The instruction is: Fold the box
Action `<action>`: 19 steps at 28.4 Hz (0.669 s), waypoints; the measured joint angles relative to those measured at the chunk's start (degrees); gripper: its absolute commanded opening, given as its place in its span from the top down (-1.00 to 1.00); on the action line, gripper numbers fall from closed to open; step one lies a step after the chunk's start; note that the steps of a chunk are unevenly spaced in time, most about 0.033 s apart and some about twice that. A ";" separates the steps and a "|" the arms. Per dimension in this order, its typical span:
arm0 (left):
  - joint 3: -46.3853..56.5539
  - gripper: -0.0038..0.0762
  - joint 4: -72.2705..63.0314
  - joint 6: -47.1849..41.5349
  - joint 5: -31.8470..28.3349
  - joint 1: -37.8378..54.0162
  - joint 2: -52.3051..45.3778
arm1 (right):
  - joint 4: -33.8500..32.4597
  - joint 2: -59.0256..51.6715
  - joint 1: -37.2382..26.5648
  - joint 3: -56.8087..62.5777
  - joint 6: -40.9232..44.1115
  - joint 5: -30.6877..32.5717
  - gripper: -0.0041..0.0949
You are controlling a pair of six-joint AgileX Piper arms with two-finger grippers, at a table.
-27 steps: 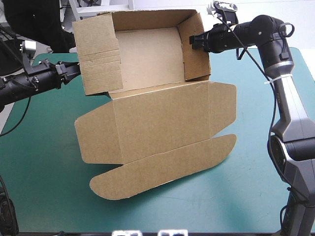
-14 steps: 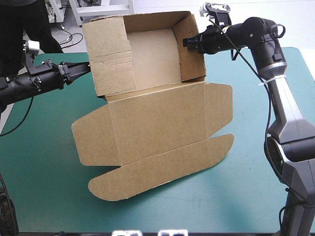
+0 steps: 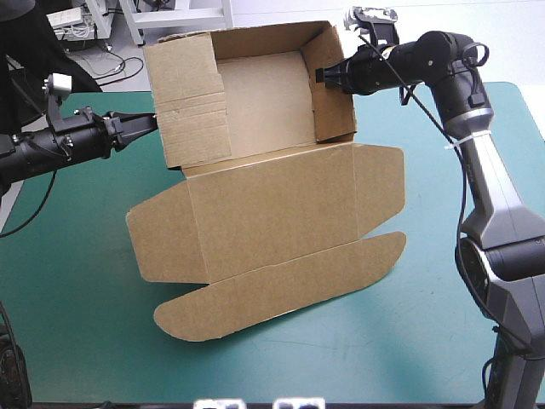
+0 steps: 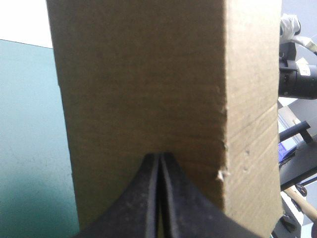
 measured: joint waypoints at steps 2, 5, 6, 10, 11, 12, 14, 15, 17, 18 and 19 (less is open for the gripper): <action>0.00 0.65 0.18 0.00 0.00 0.00 0.00 | -0.75 0.00 0.64 0.00 0.27 -0.14 0.95; 0.00 0.31 0.24 0.00 0.00 0.00 0.00 | -2.31 0.07 1.72 0.00 0.63 -0.27 0.95; 0.00 0.19 0.24 0.00 0.00 0.00 0.00 | -2.58 0.06 2.02 0.00 0.70 -0.27 0.95; 0.00 -0.10 0.24 0.00 0.00 0.00 0.00 | -3.53 0.06 2.41 0.00 1.25 -0.31 0.95; 0.00 -0.10 0.24 0.00 0.00 -0.06 0.00 | -3.94 0.06 2.43 0.00 1.34 -0.31 0.95; 0.00 -0.10 0.24 0.00 0.00 -0.24 0.00 | -4.07 0.06 2.43 0.00 1.42 -0.31 0.95; 0.00 -0.10 0.53 0.00 -0.15 -1.16 0.00 | -4.26 0.07 2.48 0.00 1.54 -0.38 0.95; 0.00 -0.10 0.73 0.00 -0.19 -1.79 0.00 | -4.44 0.12 2.48 0.00 1.60 -0.44 0.95; 0.00 -0.10 1.38 0.00 -0.19 -2.93 0.00 | -5.01 0.22 2.48 0.00 1.60 -0.51 0.95; 0.00 -0.10 1.96 0.23 -0.19 -3.54 0.00 | -5.27 0.29 2.42 0.00 1.67 -0.51 0.95; 0.00 -0.10 2.79 0.35 -0.13 -4.43 0.00 | -5.62 0.63 2.38 0.00 1.67 -0.51 0.95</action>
